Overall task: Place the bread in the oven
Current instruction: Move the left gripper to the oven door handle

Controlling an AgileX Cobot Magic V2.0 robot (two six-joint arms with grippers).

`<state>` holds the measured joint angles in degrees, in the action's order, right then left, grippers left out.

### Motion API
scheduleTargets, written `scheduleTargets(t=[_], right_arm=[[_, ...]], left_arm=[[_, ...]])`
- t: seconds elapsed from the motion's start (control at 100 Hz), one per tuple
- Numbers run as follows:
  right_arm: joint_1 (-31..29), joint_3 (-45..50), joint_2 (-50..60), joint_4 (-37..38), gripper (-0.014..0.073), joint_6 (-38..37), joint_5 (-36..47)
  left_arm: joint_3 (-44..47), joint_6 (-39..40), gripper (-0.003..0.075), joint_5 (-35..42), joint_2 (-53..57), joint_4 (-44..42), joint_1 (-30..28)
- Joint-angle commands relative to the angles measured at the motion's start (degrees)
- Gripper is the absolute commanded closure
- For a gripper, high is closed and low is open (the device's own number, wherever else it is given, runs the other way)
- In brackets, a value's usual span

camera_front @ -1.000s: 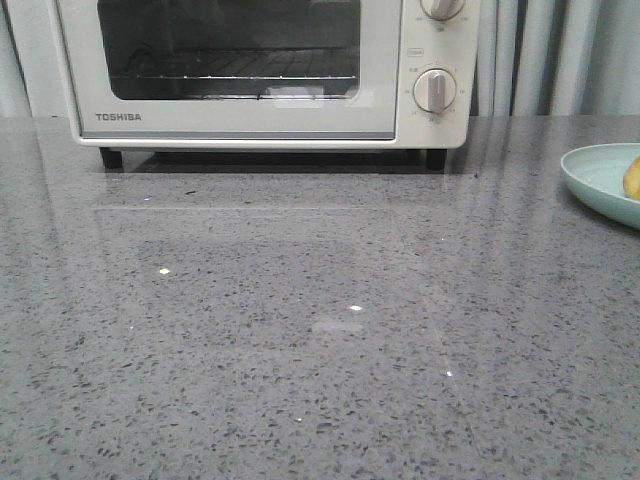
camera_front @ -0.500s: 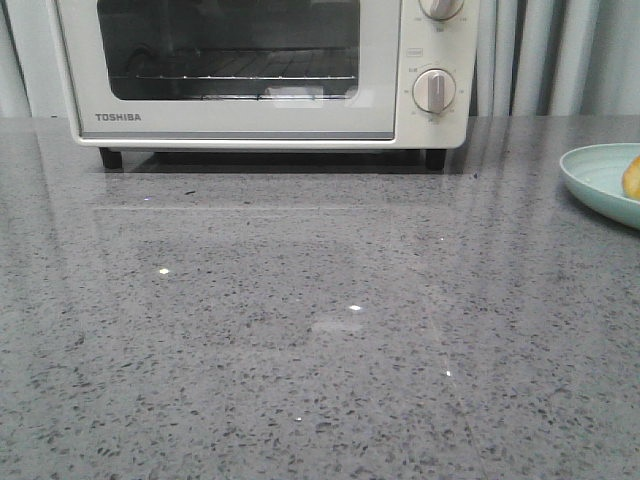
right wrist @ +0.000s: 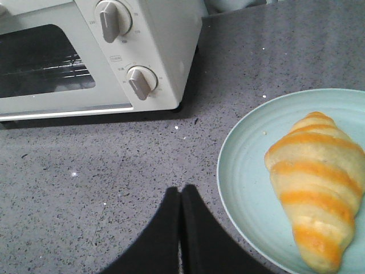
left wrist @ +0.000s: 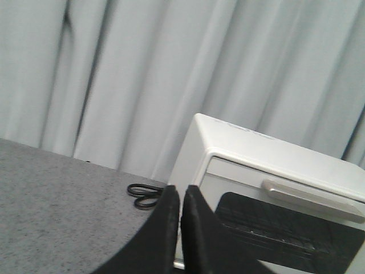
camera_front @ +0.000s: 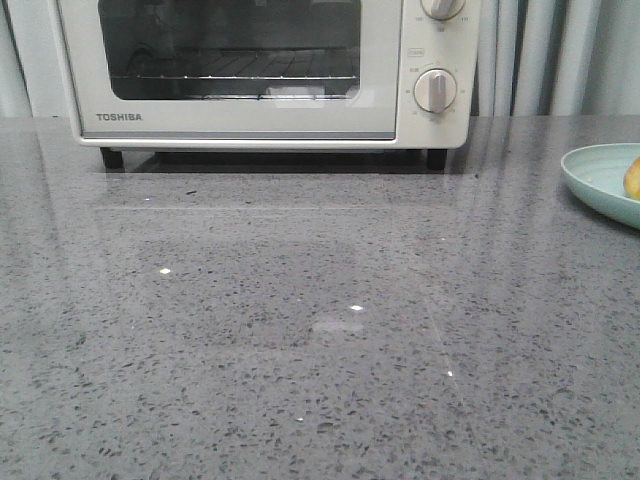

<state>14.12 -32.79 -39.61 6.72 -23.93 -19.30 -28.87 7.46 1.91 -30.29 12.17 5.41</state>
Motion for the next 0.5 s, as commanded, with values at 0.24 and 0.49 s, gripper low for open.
scheduleTargets(t=[0.24, 0.49], right_arm=[[0.10, -6.96, -0.32, 0.85, 0.0658, 2.69, -5.67], [0.10, -7.92, -0.32, 0.85, 0.0658, 2.69, -7.62]], left_arm=[[-9.55, 0.25, 0.0742, 14.19, -16.06, -5.16, 15.35], [-18.35, 0.36, 0.0741, 14.11, -29.24, -6.26, 17.16]])
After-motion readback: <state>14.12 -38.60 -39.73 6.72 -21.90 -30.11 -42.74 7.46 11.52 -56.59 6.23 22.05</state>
